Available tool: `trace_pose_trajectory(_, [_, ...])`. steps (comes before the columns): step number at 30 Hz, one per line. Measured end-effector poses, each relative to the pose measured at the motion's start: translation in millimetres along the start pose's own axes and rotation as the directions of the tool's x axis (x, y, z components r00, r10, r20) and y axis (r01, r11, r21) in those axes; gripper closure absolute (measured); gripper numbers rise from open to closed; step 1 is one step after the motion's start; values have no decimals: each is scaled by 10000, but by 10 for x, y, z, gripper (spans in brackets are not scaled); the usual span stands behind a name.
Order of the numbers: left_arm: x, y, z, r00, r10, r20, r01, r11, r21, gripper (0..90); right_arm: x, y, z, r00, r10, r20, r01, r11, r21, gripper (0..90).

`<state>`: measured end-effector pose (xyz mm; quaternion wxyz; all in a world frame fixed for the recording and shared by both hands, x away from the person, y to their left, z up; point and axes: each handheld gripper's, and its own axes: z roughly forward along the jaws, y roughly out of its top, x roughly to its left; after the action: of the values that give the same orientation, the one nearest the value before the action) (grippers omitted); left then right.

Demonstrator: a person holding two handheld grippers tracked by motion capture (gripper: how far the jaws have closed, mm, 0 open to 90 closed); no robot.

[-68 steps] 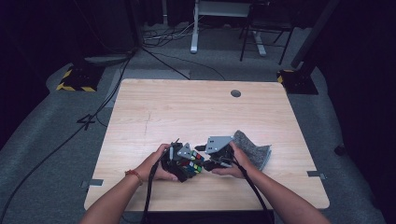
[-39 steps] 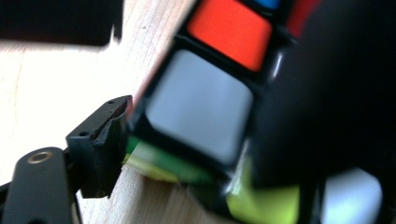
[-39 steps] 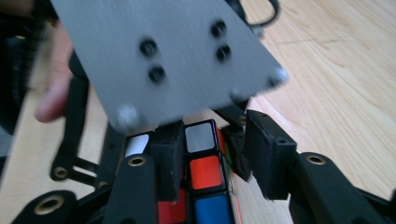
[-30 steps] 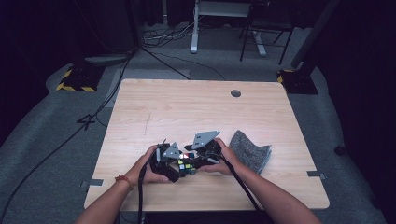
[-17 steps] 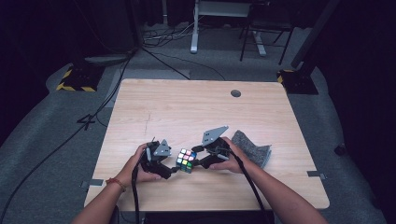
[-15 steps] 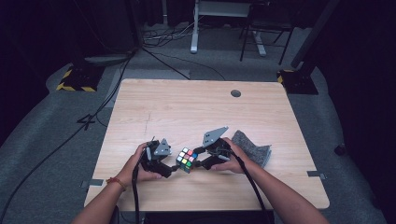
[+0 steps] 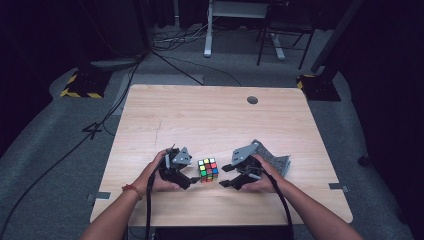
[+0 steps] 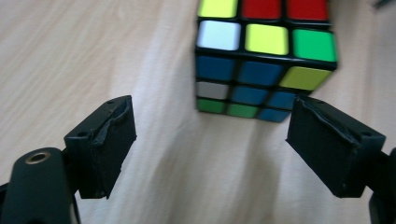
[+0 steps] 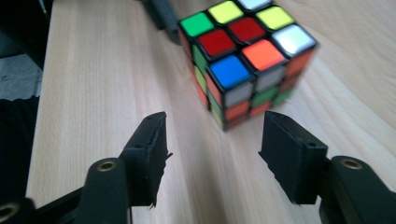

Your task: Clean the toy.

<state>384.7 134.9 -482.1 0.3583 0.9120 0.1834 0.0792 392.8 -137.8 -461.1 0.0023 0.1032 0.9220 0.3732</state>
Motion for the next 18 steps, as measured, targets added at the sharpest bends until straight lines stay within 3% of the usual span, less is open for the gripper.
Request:
trace_pose_trajectory(4, [-53,72,74,9999,77,113,-77,10000,24,159,-22,-99,-285,9965,-47,833,79,9992,-389,388])
trace_pose_trajectory(7, [-80,128,130,9998,40,180,-40,10000,37,159,-48,-217,-584,9858,24,1678,77,9982,-594,381])
trace_pose_trajectory(8, [-94,146,142,9997,131,186,-133,9999,87,160,-64,-267,-688,9781,80,2079,41,9983,-575,378])
trace_pose_trajectory(11, [-108,190,179,9996,38,263,-36,10000,-72,159,-170,-465,-956,9416,324,3352,-220,9992,-348,367])
trace_pose_trajectory(13, [-110,221,212,9998,-5,210,7,9999,-108,159,-282,-628,-1056,9324,1092,3446,-927,9936,-641,363])
trace_pose_trajectory(15, [-107,248,246,9997,-33,234,37,9998,-178,159,-387,-788,-1060,9161,1479,3727,-1423,9889,-426,346])
trace_pose_trajectory(18, [-106,286,290,10000,-16,70,18,9999,-166,160,-465,-941,-1007,9176,2099,3377,-2006,9777,-626,341])
